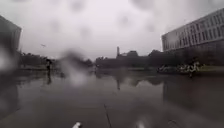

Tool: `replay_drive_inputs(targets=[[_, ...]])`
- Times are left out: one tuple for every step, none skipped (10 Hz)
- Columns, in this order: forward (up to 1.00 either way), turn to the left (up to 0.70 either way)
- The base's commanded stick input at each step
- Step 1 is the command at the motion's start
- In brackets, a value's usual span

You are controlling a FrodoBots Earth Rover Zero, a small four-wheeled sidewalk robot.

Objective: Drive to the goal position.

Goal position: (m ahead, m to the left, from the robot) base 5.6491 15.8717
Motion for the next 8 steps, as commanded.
replay_drive_inputs(targets=[[0.7,0.01],[0.7,0.01],[0.7,0.01],[0.7,0.01],[0.7,0.01],[0.7,0.01],[0.7,0.01],[0.7,0.01]])
